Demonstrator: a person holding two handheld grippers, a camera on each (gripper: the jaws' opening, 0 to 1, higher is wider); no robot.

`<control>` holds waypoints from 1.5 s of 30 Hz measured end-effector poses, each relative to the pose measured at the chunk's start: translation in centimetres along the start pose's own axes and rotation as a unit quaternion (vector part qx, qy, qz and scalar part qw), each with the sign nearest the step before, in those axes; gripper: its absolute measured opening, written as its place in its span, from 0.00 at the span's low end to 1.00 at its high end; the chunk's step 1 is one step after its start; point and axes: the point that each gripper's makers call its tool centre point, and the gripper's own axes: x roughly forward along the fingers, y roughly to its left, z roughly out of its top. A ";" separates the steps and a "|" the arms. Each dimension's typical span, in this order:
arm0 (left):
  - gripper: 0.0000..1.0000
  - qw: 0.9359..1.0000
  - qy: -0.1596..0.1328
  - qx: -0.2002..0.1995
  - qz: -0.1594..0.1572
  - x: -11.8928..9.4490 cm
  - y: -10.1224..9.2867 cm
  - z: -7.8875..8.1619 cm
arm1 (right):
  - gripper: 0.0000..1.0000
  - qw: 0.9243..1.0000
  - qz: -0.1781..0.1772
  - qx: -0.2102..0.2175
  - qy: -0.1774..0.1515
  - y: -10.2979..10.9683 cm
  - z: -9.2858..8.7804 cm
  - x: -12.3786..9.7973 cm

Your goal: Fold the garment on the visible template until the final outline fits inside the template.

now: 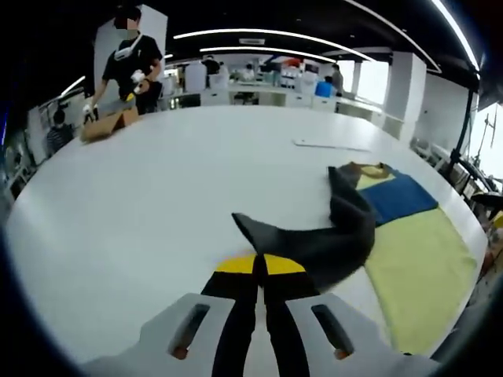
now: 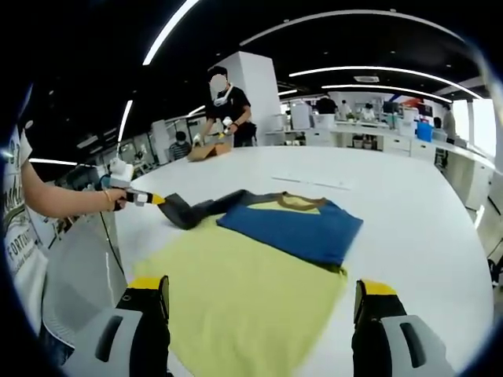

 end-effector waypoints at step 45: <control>0.00 0.989 0.022 0.061 0.133 0.3 11.0 -0.2 | 0.98 1.000 -0.014 -0.001 0.021 -0.5 -1.0 -0.5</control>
